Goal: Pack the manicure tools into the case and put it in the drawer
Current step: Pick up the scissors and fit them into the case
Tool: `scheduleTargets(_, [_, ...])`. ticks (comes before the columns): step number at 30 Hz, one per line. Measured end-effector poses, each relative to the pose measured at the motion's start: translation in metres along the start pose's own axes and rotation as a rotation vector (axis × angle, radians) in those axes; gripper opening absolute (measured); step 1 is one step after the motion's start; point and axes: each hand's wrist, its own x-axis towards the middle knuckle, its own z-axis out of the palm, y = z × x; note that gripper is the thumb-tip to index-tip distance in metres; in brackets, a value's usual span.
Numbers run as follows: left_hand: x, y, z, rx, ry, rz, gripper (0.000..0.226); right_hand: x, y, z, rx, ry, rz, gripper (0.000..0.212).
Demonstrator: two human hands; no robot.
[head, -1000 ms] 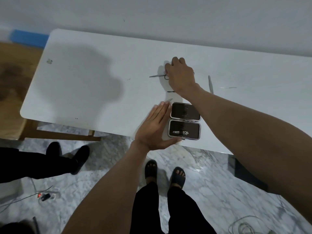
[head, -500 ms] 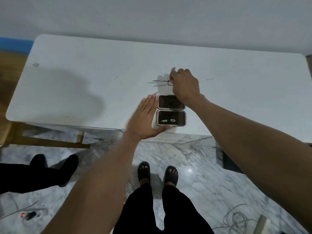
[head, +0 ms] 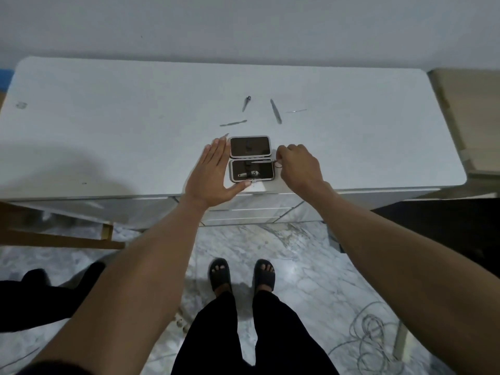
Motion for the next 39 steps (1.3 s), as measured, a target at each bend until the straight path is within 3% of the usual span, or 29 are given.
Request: scheduleTargets(39, [0.001,-0.004,0.006,0.002,0.059,0.019,0.112,0.008,-0.036,0.013,0.019,0.011,-0.124,0.011])
